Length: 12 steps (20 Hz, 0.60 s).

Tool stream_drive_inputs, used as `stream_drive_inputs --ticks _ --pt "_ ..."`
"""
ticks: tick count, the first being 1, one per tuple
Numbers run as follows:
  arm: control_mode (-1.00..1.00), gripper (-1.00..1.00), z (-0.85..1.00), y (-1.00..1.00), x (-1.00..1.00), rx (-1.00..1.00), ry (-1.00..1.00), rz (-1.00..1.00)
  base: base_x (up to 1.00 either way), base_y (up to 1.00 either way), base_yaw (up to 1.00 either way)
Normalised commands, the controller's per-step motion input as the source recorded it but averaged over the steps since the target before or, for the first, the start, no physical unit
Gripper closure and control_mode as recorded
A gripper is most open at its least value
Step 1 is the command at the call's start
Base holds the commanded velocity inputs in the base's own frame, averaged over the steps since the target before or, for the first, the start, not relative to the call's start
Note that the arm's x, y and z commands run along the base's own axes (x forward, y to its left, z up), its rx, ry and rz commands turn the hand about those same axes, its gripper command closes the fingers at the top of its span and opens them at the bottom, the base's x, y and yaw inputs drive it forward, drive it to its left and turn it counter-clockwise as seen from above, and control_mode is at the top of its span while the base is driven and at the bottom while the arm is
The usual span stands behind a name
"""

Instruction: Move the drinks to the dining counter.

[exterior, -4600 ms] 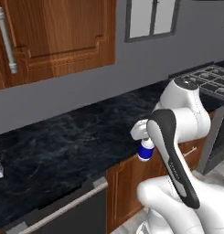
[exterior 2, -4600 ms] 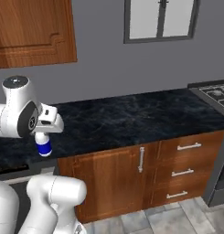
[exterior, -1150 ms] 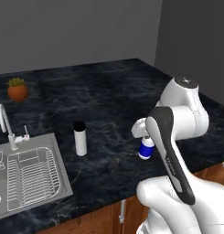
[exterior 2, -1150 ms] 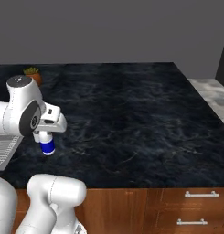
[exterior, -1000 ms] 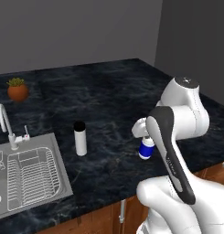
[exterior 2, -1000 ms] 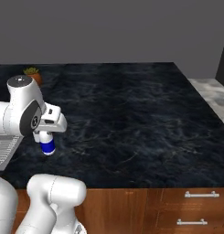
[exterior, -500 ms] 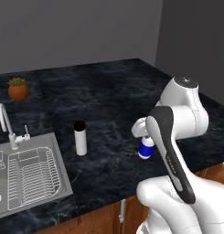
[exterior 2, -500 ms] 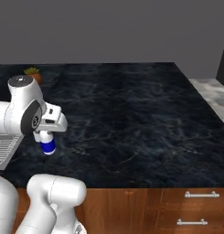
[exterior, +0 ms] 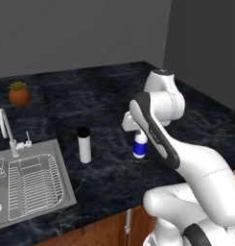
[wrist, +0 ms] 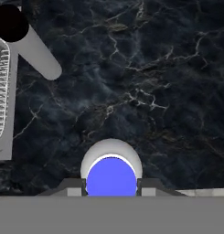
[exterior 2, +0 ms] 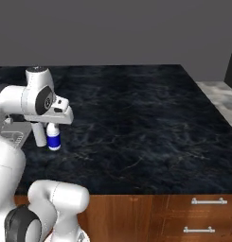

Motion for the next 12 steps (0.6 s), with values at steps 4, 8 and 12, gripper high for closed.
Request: stream_drive_inputs --ticks 4,8,12 --pt "-1.0 1.0 -0.16 0.0 0.69 0.0 0.01 0.04 0.0 0.0 0.0" --pt "-1.0 1.0 -0.47 0.0 0.64 0.0 -0.07 0.02 0.0 0.0 0.0" --pt "-1.0 1.0 -0.44 0.0 0.69 0.0 -0.09 0.0 0.0 0.0 0.0"
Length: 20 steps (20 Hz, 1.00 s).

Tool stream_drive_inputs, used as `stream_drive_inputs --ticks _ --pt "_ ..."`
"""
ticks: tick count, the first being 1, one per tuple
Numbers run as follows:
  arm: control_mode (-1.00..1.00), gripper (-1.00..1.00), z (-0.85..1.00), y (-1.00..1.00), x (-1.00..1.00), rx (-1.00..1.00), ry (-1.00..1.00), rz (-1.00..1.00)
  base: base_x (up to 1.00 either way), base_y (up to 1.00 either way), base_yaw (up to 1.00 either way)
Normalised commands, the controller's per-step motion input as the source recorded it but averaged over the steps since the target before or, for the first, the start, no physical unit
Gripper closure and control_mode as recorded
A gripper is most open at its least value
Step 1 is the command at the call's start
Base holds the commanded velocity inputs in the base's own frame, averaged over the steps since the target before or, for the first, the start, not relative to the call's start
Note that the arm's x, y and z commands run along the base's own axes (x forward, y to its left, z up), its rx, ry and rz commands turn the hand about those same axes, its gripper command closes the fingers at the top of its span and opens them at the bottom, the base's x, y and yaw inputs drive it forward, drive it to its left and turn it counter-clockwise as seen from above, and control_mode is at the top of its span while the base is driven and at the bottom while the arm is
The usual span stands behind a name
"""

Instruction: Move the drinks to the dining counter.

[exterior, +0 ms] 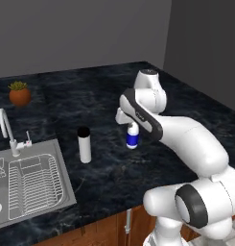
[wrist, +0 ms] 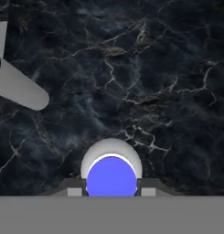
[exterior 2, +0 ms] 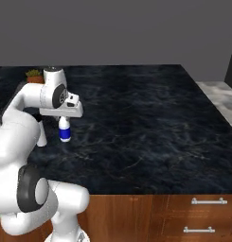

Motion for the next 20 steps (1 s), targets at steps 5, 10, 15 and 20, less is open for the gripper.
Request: stream_drive_inputs --ticks 5,10,15,20 --pt "-1.0 1.0 -0.48 0.14 0.55 0.0 -0.06 0.0 0.0 0.0 0.0" --pt "-1.0 1.0 -0.44 0.21 0.29 0.0 -0.02 0.0 0.0 0.0 0.0" --pt "-1.0 1.0 -0.16 0.19 0.01 0.0 0.0 0.0 0.0 0.0 0.0" --pt "-1.0 1.0 -0.19 0.05 0.0 -0.02 0.0 0.0 0.0 0.0 0.0"
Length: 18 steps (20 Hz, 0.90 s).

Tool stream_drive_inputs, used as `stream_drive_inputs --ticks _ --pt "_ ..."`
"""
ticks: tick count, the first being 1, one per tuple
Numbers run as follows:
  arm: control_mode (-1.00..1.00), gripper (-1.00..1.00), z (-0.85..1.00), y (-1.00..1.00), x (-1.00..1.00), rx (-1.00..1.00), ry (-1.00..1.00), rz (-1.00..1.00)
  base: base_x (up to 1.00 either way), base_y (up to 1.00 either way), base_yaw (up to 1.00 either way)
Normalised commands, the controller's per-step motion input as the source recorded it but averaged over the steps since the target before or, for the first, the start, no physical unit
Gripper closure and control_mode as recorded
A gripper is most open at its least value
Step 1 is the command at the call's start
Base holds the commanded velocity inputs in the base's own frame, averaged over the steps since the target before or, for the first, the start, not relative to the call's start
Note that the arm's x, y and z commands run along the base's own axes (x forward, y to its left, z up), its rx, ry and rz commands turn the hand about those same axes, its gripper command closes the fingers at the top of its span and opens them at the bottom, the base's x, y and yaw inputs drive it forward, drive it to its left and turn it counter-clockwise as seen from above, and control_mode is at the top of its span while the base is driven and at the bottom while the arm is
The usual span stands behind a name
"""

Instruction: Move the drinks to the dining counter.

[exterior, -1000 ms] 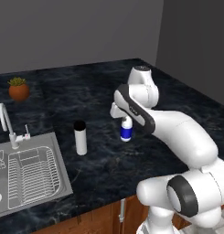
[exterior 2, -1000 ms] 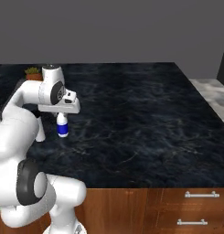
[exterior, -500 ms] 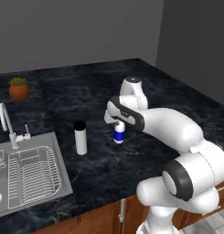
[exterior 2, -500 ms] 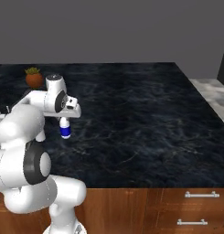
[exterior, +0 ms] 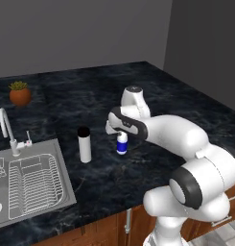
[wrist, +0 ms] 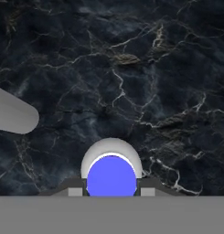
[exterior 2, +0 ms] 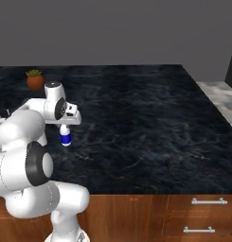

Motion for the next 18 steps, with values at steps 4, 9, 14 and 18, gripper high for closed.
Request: stream_drive_inputs --ticks 4,9,14,18 --pt "-1.0 1.0 -0.19 0.01 0.0 -0.02 0.0 0.0 0.0 0.0 0.0" --pt "-1.0 1.0 -0.17 0.0 0.0 -0.01 0.0 0.0 0.0 0.0 0.0" --pt "-1.0 1.0 -0.1 0.0 0.0 -0.01 0.0 0.0 0.0 0.0 0.0" --pt "-1.0 -1.0 0.0 0.0 0.0 0.0 0.0 0.0 0.0 0.0 0.0"
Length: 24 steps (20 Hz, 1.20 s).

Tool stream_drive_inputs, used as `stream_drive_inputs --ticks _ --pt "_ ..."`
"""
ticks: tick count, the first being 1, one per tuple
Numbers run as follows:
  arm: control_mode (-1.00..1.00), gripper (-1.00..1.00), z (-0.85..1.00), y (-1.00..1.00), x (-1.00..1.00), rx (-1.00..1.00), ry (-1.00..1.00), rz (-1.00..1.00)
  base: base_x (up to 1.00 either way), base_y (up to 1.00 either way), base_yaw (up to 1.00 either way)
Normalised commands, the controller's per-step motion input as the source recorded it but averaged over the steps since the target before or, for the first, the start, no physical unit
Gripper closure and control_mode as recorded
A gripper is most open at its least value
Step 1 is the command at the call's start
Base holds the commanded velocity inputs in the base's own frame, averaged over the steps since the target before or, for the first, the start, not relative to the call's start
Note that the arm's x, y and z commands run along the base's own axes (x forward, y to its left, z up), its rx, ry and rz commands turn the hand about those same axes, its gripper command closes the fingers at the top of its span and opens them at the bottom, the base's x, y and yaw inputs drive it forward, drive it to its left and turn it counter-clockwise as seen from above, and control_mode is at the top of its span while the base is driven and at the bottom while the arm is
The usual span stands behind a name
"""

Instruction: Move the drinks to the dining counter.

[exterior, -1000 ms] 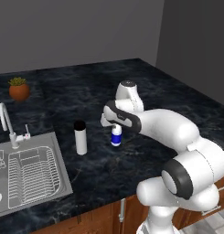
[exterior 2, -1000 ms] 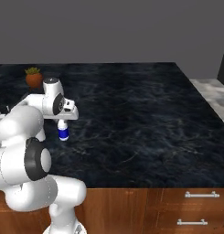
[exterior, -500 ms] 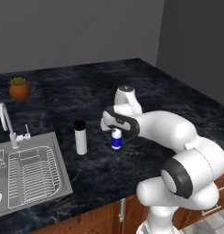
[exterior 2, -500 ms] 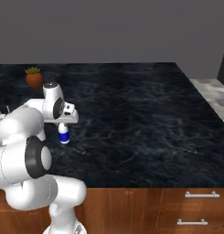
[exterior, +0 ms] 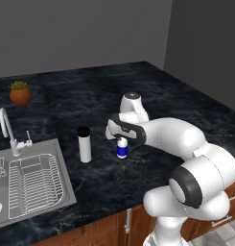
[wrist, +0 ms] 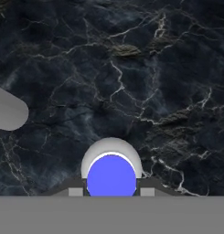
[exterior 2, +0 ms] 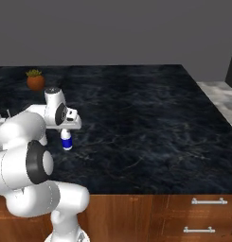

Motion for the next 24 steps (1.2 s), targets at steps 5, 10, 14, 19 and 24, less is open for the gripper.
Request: stream_drive_inputs --ticks 5,10,14,19,24 --pt "-1.0 -1.0 0.0 0.0 0.0 0.0 0.0 0.0 0.0 0.0 0.0" --pt "-1.0 -1.0 0.0 0.0 0.0 0.0 0.0 0.0 0.0 0.0 0.0" --pt "-1.0 -1.0 0.0 0.0 0.0 0.0 0.0 0.0 0.0 0.0 0.0" --pt "-1.0 -1.0 0.23 -0.06 -0.18 0.0 -0.03 0.0 0.0 0.0 0.0" --pt "-1.0 -1.0 0.48 -0.09 -0.46 0.0 -0.04 0.0 0.0 0.0 0.0"
